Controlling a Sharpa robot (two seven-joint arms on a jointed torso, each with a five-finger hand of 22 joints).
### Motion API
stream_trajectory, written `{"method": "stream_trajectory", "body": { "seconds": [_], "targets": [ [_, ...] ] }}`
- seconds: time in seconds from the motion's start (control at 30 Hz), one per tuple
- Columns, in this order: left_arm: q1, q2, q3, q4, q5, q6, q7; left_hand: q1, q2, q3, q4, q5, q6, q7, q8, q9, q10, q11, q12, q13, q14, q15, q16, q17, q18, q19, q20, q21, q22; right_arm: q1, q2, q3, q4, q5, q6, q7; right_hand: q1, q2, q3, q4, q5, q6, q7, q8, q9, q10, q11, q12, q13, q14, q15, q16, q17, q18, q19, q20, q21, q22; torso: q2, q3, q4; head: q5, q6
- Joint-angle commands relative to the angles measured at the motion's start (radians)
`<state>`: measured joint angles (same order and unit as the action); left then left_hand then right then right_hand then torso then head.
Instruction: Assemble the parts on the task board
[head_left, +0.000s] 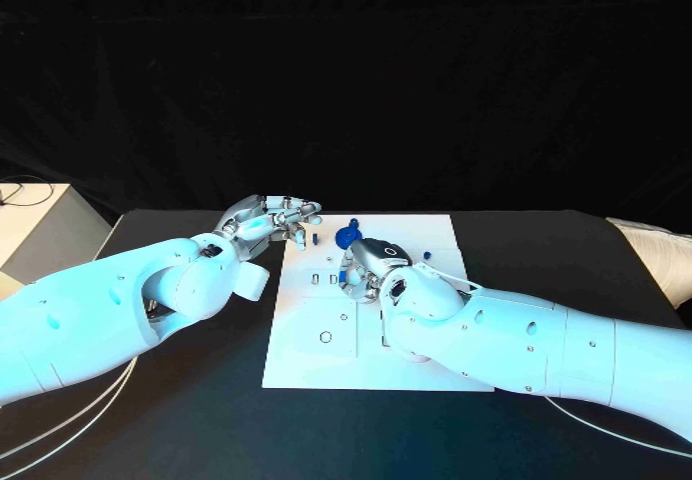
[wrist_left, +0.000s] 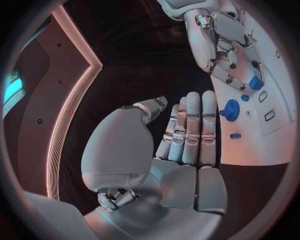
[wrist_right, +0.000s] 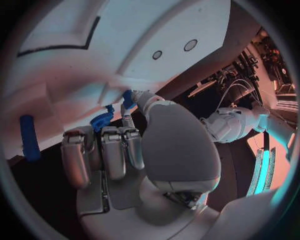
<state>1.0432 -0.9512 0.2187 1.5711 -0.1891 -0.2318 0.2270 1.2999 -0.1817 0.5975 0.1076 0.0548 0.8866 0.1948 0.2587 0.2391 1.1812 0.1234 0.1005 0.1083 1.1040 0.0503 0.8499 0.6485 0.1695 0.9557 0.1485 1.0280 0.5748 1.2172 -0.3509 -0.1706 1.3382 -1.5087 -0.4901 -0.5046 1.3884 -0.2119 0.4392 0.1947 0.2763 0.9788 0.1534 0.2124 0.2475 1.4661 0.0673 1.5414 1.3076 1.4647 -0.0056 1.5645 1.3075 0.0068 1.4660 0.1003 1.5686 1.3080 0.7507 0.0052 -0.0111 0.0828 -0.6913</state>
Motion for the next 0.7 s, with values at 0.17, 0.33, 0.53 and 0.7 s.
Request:
{"method": "stream_trajectory", "body": {
  "seconds": [0.17, 0.33, 0.53, 0.7],
  "targets": [
    [0.000, 0.002, 0.001, 0.001, -0.006, 0.017, 0.010, 0.001, 0.000, 0.001, -0.003, -0.001, -0.003, -0.002, 0.000, 0.001, -0.006, -0.003, -0.002, 0.001, 0.001, -0.002, 0.003, 0.001, 0.016, -0.007, -0.003, 0.006, 0.001, -0.002, 0.002, -0.001, 0.000, -0.005, 0.000, 0.015, -0.008, -0.004, -0.001, -0.003, -0.006, -0.009, 0.000, -0.004, -0.001, 0.065, 0.003, -0.006, 0.222, 0.106, 0.003, 0.006, 0.263, -0.007, 0.105, -0.001, 0.002, 0.263, 0.001, -0.0001, -0.0001, 0.000, -0.001],
    [0.000, 0.002, 0.001, 0.001, -0.006, 0.019, 0.009, 0.002, 0.001, 0.001, -0.005, -0.001, -0.003, -0.002, 0.000, 0.002, -0.008, -0.002, -0.002, 0.002, 0.000, -0.002, 0.003, 0.002, 0.016, -0.007, -0.003, 0.007, 0.001, -0.004, 0.002, -0.002, -0.001, -0.005, 0.000, 0.017, -0.008, -0.004, -0.001, -0.003, -0.006, -0.009, 0.000, -0.004, -0.001, 0.065, 0.003, -0.006, 0.222, 0.106, 0.003, 0.006, 0.263, -0.007, 0.105, -0.001, 0.002, 0.263, 0.000, -0.0004, 0.0003, -0.006, -0.001],
    [0.000, 0.002, 0.001, 0.000, -0.007, 0.020, 0.008, 0.002, 0.001, 0.001, -0.005, -0.001, -0.003, -0.002, 0.000, 0.002, -0.008, -0.002, -0.002, 0.002, 0.000, -0.002, 0.003, 0.002, 0.016, -0.007, -0.003, 0.007, 0.001, -0.006, 0.003, -0.002, -0.001, -0.005, -0.001, 0.017, -0.009, -0.004, 0.000, -0.003, -0.006, -0.010, 0.000, -0.004, -0.002, 0.065, 0.003, -0.006, 0.221, 0.106, 0.003, 0.006, 0.263, -0.007, 0.105, -0.001, 0.002, 0.263, 0.000, -0.0006, -0.0001, -0.003, -0.001],
    [0.000, 0.002, 0.001, 0.000, -0.007, 0.021, 0.007, 0.002, 0.001, 0.001, -0.005, -0.001, -0.003, -0.002, 0.000, 0.002, -0.008, -0.002, -0.002, 0.002, 0.000, -0.002, 0.003, 0.002, 0.016, -0.007, -0.003, 0.007, 0.001, -0.006, 0.003, -0.002, -0.001, -0.005, -0.003, 0.017, -0.012, -0.008, -0.001, -0.003, -0.008, -0.015, 0.002, -0.006, -0.003, 0.062, 0.005, -0.009, 0.218, 0.106, 0.004, 0.006, 0.263, -0.007, 0.105, 0.000, 0.002, 0.263, 0.000, -0.0001, -0.0007, -0.002, -0.002]
  ]
}}
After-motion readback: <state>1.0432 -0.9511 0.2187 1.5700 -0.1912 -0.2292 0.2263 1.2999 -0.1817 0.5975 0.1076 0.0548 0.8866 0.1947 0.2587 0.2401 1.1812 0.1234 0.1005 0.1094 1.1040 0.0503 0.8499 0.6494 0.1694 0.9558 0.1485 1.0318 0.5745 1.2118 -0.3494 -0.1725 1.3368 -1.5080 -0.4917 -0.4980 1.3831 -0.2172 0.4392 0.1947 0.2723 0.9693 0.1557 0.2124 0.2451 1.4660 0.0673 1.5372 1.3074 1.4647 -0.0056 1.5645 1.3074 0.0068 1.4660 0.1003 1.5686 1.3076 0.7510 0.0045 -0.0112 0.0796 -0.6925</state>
